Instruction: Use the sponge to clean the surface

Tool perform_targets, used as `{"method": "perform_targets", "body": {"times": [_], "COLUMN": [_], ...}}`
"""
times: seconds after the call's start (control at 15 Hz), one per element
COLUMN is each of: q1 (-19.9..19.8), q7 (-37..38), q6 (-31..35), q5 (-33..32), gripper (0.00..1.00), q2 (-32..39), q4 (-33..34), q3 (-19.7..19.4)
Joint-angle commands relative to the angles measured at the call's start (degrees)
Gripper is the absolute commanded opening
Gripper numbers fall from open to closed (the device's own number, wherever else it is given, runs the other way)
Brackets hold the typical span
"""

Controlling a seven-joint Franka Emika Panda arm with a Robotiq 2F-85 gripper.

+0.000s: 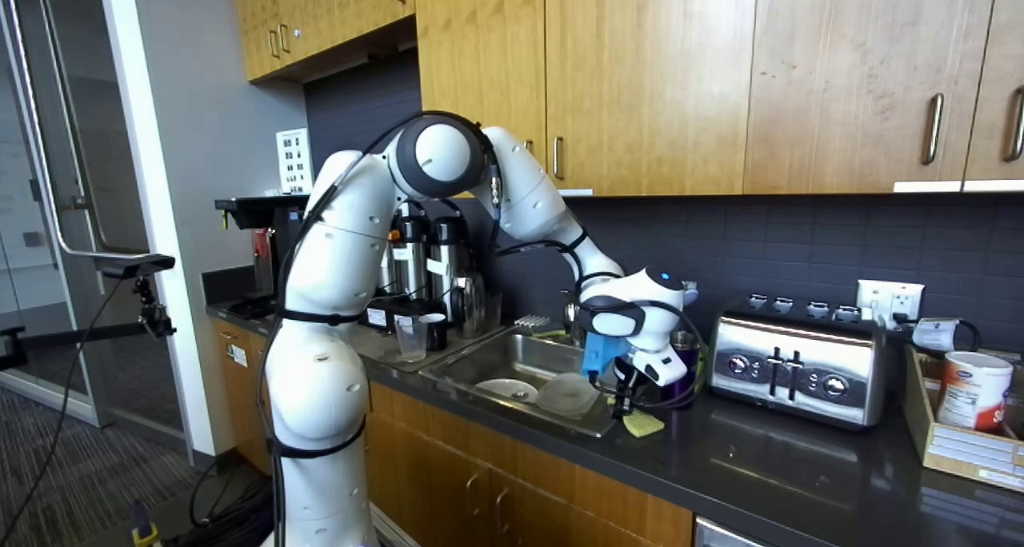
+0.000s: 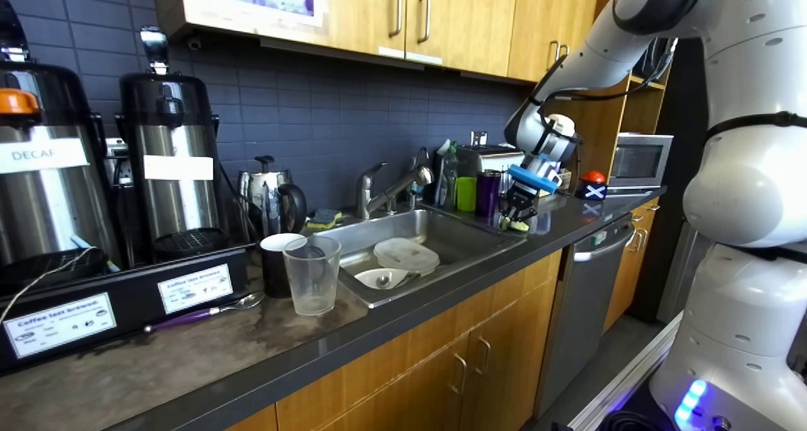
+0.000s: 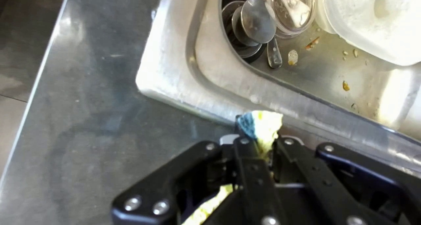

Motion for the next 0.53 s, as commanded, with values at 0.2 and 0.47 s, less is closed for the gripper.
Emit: {"method": "perform_targets", "body": {"times": [0.2,0.47], "q1": [1.7,2.2], "q7": [-5.2,-8.4], "q6": [-0.8,-2.7], "q5": [-2.7,-3.0], "gripper": [0.03,0.03], "q2": [0.7,1.8], "q4": [-1.6,-0.6], "q3": [2.2,4.1]}}
